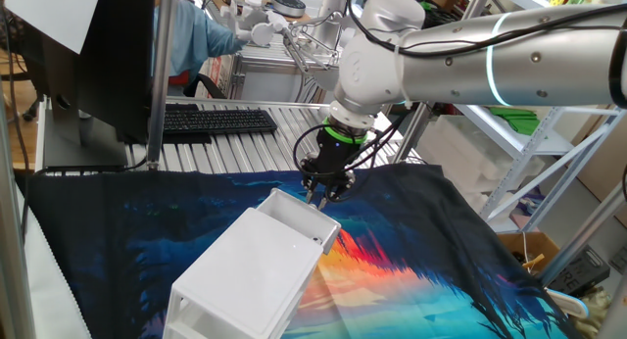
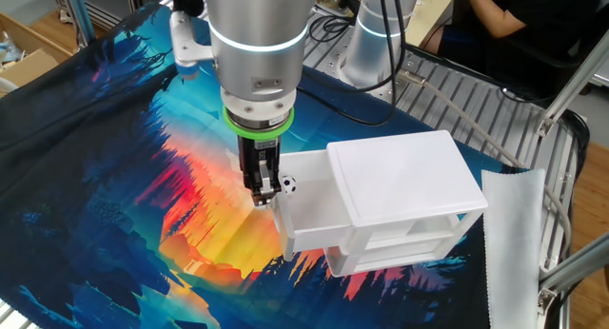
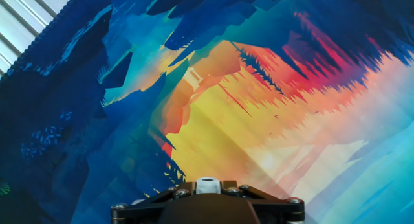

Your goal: Grasp the handle and close the drawer

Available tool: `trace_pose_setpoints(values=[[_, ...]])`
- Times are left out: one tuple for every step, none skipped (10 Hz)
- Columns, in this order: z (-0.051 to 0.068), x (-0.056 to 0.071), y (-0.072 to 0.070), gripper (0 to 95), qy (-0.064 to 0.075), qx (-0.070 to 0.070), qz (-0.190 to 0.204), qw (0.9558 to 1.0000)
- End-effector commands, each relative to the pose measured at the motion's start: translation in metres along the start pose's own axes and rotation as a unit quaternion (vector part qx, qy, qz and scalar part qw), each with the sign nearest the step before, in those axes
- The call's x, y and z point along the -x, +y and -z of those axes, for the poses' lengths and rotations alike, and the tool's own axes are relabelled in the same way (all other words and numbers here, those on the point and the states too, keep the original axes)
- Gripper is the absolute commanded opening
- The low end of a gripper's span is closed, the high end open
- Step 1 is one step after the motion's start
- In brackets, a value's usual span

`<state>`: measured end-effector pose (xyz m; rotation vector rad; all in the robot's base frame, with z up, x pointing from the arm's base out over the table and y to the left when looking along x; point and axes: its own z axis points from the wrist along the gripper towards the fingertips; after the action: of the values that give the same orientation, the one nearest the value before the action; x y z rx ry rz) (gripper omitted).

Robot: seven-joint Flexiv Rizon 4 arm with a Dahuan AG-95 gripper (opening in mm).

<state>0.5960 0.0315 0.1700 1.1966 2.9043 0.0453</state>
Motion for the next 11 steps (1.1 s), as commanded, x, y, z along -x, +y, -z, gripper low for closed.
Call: trace_pose_setpoints(values=[[-0.0002,0.0001,0.0004,19.0,0.001,0.000,0.000,1.0000],[-0.0005,0.0001,0.0005,38.0,0.001,0.000,0.000,1.0000],[-0.0017,0.0000,0.0008,38.0,0.001,0.001,-0.001,1.0000],[-0.0033,-0.0002,0.0013,38.0,0.001,0.001,-0.004,1.0000],[-0.0037,-0.0002,0.0014,38.0,0.001,0.001,-0.001,1.0000],[-0.0038,-0.0003,0.0015,38.0,0.000,0.001,0.001,1.0000],[-0.0044,-0.0004,0.0016,38.0,0.000,0.002,0.001,1.0000],[-0.0049,-0.0004,0.0018,38.0,0.000,0.001,0.000,1.0000],[-0.0059,-0.0005,0.0020,38.0,0.000,0.001,0.000,1.0000],[-0.0071,-0.0006,0.0023,38.0,-0.001,0.001,-0.001,1.0000],[-0.0092,-0.0008,0.0028,38.0,-0.001,0.002,-0.002,1.0000]])
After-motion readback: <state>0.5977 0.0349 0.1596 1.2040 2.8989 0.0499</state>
